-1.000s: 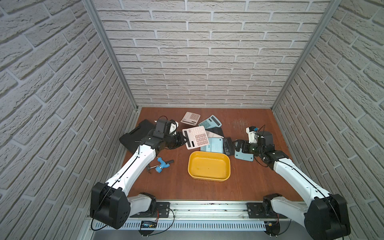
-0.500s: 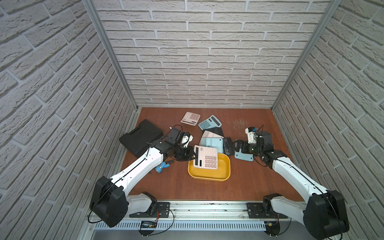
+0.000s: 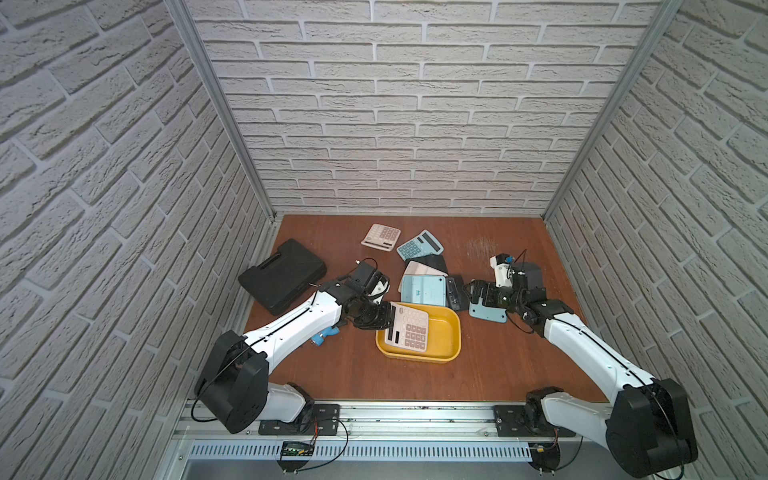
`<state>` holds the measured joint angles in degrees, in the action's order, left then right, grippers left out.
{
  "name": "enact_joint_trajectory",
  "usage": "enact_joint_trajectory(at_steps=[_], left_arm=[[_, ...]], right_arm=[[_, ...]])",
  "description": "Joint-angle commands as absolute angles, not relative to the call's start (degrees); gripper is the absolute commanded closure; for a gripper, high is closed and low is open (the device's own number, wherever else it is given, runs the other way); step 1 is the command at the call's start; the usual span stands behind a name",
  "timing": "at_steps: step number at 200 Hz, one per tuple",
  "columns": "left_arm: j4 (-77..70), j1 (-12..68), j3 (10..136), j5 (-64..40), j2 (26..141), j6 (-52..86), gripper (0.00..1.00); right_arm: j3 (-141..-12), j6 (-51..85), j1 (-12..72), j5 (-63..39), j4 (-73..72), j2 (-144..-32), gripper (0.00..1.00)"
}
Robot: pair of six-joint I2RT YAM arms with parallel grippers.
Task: Put the calculator in the storage box
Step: Place the calculator in the storage box.
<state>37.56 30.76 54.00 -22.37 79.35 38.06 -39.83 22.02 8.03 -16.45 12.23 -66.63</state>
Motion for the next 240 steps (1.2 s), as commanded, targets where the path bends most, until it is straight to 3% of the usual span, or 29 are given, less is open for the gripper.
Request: enact_joint_trajectory(at_steps=[1, 42, 109, 145, 177, 225, 240], left_arm=[[39.25, 31.34, 54.2, -18.69, 79.53, 36.65, 1.0], [41.38, 31.57, 53.56, -15.76, 78.8, 36.56, 0.81], [44.08, 31.6, 53.98, -12.62, 77.61, 36.12, 0.76], [46.17, 31.59, 55.16, -9.36, 76.14, 35.78, 0.65], [44.61, 31.6, 57.18, -8.89, 75.76, 35.33, 0.44], [37.36, 31.49, 61.74, -10.37, 79.97, 35.05, 0.03], [34.63, 31.27, 63.33, -11.28, 82.17, 35.55, 0.02]], right_arm=[[-39.35, 21.43, 8.0, -17.16, 10.2, -66.98, 0.01], [-39.37, 21.42, 8.02, -17.24, 10.26, -66.97, 0.01], [-39.34, 21.53, 7.98, -17.91, 9.93, -67.46, 0.01], [-39.2, 21.57, 8.0, -19.23, 9.31, -67.67, 0.01], [-39.03, 21.97, 8.0, -22.92, 7.47, -68.4, 0.0], [-39.05, 22.6, 8.67, -29.77, 4.02, -70.23, 0.04], [-39.3, 22.69, 9.24, -31.8, 2.8, -71.3, 0.07]])
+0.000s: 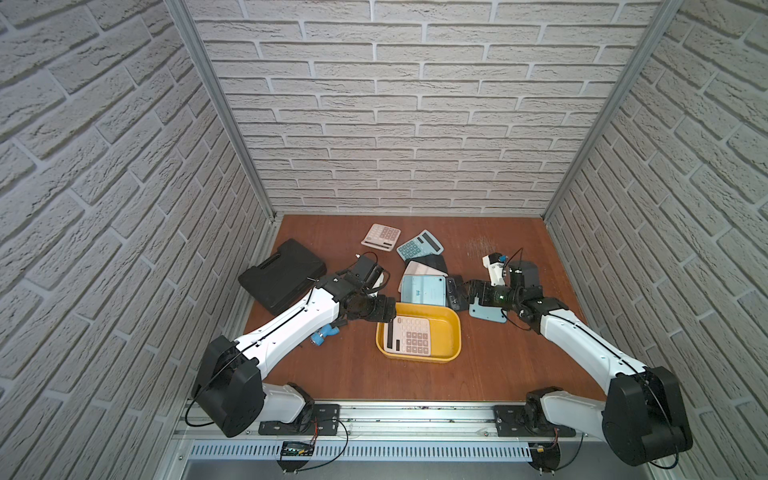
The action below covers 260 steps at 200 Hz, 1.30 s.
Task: Put the calculator in the storage box
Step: Place the calculator in the storage box, then pick up the calculator from the center of the board.
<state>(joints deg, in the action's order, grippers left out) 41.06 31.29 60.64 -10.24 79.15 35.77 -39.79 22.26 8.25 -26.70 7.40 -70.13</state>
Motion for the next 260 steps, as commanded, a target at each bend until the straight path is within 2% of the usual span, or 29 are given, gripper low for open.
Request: enact_joint_trajectory(at_steps=[1, 68, 132, 209, 260], left_arm=[[34.45, 31.28, 63.44, -11.31, 82.35, 35.57, 0.02], [23.18, 29.82, 68.89, -15.1, 94.6, 38.1, 0.02], [14.48, 28.1, 69.0, -19.78, 101.93, 40.07, 0.02], [7.82, 27.73, 67.06, -23.44, 105.9, 42.71, 0.18], [5.9, 27.7, 66.53, -24.85, 107.05, 43.45, 0.28]], right_arm=[[-39.34, 22.64, 9.28, -31.94, 2.72, -71.33, 0.07], [-42.42, 21.82, 12.1, -34.8, 1.8, -78.37, 0.21], [-46.38, 21.71, 13.27, -36.21, 0.54, -86.5, 0.26], [-49.13, 22.82, 13.88, -37.15, -0.99, -94.47, 0.27], [-48.93, 27.83, 14.19, -43.26, -8.82, -98.86, 0.3]])
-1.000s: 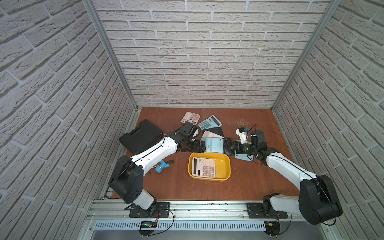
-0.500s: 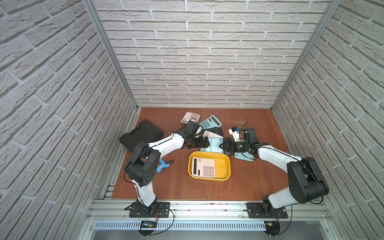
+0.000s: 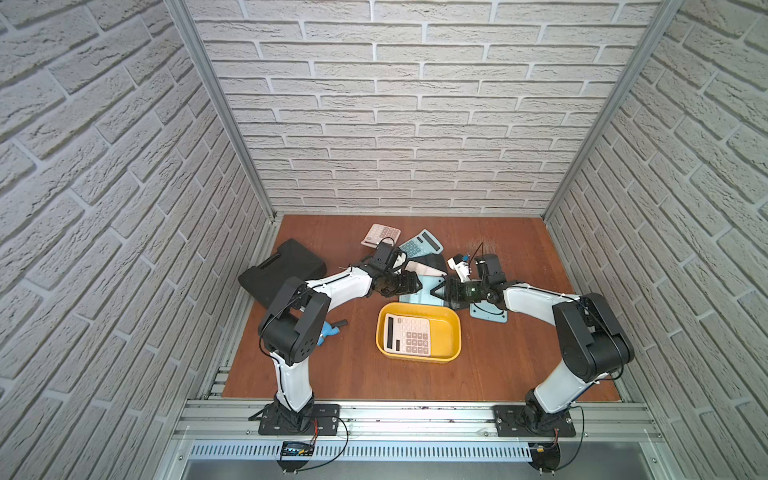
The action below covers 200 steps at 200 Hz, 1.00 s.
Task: Put the calculator in the storage box
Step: Pick up the calculator from the center of the board.
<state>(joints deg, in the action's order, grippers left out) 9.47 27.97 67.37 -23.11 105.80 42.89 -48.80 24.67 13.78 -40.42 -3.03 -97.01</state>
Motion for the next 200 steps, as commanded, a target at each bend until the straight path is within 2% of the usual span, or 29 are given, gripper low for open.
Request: enact_joint_trajectory(at_steps=[1, 31, 88, 121, 139, 200], left_arm=[[5.89, 27.69, 66.53, -24.86, 107.09, 43.43, 0.28], [4.85, 27.7, 66.16, -25.57, 107.16, 44.11, 0.3], [5.43, 27.41, 65.53, -24.3, 104.11, 43.97, 0.3], [9.16, 27.19, 65.39, -19.81, 99.55, 42.11, 0.26], [11.45, 27.25, 65.41, -16.97, 96.82, 41.07, 0.23], [17.51, 27.54, 62.59, -8.38, 86.59, 39.38, 0.18]], right_arm=[[-48.9, 28.02, 14.21, -43.34, -8.98, -98.95, 0.3], [-47.7, 32.41, 14.24, -47.07, -15.63, -99.83, 0.44], [-46.72, 36.03, 14.24, -49.07, -19.91, -98.75, 0.81], [-46.26, 36.52, 14.18, -48.89, -19.35, -96.24, 0.93], [-46.12, 36.74, 14.24, -48.71, -18.43, -94.45, 0.97], [-47.62, 35.05, 14.19, -46.65, -6.15, -84.05, 0.97]])
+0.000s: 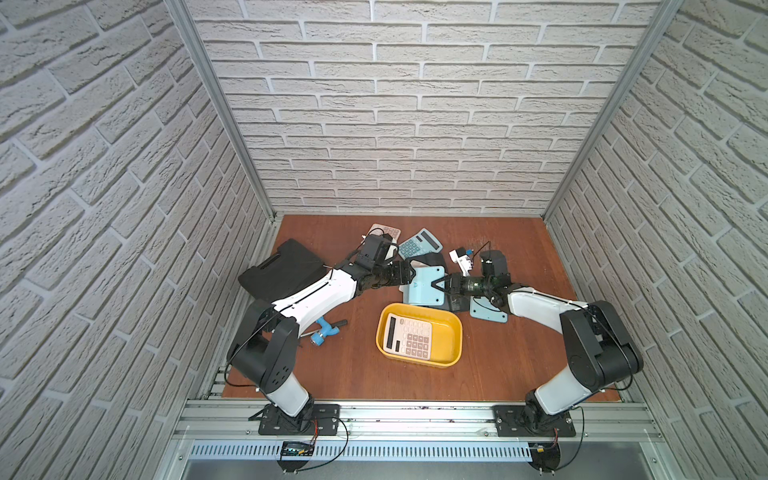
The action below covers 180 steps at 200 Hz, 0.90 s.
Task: Put the calculator in the storage box
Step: Pick up the calculator from the center of the board.
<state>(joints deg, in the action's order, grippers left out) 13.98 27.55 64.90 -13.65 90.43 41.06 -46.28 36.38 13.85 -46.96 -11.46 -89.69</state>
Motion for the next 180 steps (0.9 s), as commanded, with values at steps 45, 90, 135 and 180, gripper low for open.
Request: enact_joint_trajectory(at_steps=[45, 90, 135, 180], left_arm=[[19.92, 27.61, 58.03, -4.88, 80.46, 39.12, 0.15], [19.98, 27.55, 54.72, -4.39, 75.85, 39.11, 0.14], [19.52, 27.46, 52.39, -4.26, 73.92, 38.94, 0.13], [18.48, 27.28, 49.97, -4.31, 72.57, 39.16, 0.13]], right_arm=[[-50.09, 33.87, 14.37, -43.13, 10.1, -75.68, 0.97], [-55.0, 35.23, 19.85, -24.82, 32.56, -66.55, 0.97], [-63.38, 38.8, 29.64, -6.99, 49.51, -62.61, 0.97], [-72.09, 43.64, 41.64, 7.77, 60.8, -67.13, 0.97]])
